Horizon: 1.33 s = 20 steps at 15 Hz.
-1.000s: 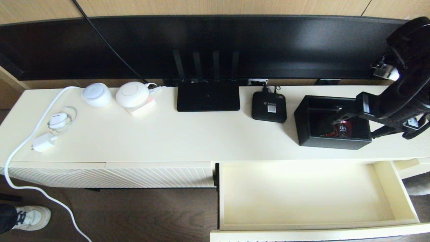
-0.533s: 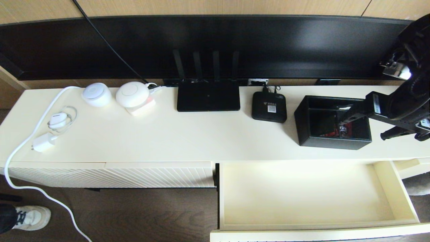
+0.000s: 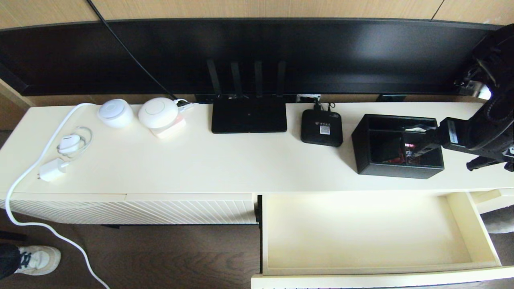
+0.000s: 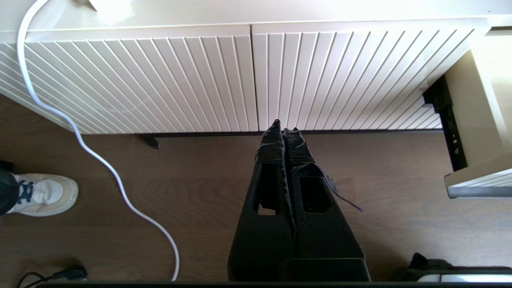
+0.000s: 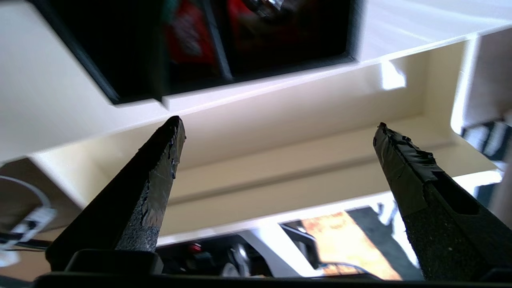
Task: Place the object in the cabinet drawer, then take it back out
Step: Put the storage box in the drawer
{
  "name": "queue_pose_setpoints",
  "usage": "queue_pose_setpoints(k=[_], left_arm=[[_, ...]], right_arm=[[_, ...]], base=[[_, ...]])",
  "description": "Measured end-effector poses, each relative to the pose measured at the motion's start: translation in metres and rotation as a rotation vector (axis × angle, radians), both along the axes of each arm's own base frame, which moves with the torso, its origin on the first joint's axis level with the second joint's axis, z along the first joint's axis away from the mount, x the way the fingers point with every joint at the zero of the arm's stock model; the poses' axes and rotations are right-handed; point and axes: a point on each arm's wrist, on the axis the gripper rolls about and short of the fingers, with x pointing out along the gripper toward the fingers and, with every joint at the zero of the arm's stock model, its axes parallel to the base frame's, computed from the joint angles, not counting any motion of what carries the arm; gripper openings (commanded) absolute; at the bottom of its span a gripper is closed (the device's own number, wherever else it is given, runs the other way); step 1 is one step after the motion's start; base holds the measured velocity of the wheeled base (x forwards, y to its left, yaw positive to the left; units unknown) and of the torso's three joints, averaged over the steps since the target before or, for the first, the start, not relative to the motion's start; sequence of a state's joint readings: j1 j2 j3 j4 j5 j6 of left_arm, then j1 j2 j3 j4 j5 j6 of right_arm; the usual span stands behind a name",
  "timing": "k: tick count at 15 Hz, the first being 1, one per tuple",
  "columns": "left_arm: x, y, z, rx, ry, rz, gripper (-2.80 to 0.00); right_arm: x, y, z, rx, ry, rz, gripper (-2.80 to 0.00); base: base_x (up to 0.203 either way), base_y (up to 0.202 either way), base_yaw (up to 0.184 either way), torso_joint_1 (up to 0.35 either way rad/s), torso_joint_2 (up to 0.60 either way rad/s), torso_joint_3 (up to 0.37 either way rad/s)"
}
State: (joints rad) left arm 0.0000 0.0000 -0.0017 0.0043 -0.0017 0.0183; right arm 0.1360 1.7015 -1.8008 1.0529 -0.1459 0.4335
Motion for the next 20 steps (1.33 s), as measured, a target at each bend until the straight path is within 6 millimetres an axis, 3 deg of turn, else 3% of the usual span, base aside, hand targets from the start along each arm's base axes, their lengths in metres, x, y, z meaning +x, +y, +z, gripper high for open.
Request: queue_pose_setpoints(k=[8,20], left_arm=[[0.0,0.0,0.0,0.0,0.0,0.0,-2.8],[0.0,0.0,0.0,0.0,0.0,0.0,-2.8]], right_arm=[[0.007,0.002,-0.025,-0.024,0.091,-0.004,0.0],[0.022,0.01,-0.035,0.034,0.048,0.041,0.0]], base=[[0.0,0.0,0.0,0.0,0.0,0.0],[0.0,0.0,0.0,0.0,0.0,0.0]])
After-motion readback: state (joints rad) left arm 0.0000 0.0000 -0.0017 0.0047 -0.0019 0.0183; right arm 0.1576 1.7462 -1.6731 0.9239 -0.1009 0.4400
